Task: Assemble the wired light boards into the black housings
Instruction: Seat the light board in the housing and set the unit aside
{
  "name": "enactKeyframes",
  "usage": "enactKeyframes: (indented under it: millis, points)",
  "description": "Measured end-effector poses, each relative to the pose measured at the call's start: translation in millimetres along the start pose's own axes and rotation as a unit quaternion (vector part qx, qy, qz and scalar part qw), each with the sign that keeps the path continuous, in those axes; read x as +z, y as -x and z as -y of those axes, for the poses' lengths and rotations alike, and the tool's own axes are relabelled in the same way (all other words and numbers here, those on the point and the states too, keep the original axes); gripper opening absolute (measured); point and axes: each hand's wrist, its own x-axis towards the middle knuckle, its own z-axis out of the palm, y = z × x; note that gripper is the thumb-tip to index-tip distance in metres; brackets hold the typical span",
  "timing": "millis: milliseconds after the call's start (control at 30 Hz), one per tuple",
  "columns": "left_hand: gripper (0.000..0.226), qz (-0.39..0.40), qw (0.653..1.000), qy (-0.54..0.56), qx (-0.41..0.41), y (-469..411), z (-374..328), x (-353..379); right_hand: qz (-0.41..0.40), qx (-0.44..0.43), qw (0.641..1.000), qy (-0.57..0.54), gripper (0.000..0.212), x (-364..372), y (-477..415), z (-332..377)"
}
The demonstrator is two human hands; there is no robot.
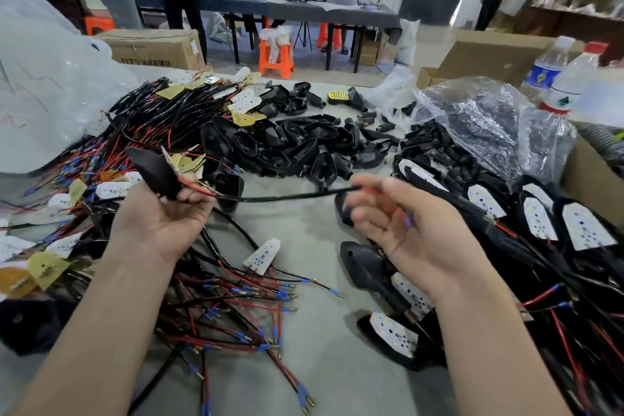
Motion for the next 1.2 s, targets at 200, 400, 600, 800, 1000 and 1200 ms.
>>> enactKeyframes:
  millis: [200, 400, 600, 800, 1000, 1200]
  points:
    - [0.032, -0.027, 0.994, -0.11, 0.008, 15, 25, 19, 0.159, -0.054, 0.941, -0.293, 0.093, 5, 1, -10]
    - [0.026, 0.041, 0.974, -0.223, -0.005, 24, 39, 24, 0.031, -0.086, 0.985, -0.149, 0.057, 14, -3, -15]
    - [0.013, 0.074, 0.972, -0.218, -0.054, 31, 40, 26, -0.22, -0.126, 0.965, 0.065, 0.025, 18, -8, -18]
    - [0.015, 0.09, 0.98, -0.159, -0.077, 31, 51, 30, -0.186, -0.101, 0.967, 0.146, 0.027, 40, -13, -38]
    - [0.01, 0.057, 0.972, -0.204, -0.102, 27, 48, 23, -0.145, -0.063, 0.987, -0.012, 0.03, 40, -9, -29]
    - [0.009, 0.039, 0.971, -0.224, -0.069, 25, 42, 20, -0.178, -0.099, 0.963, -0.176, 0.016, 4, -2, 9]
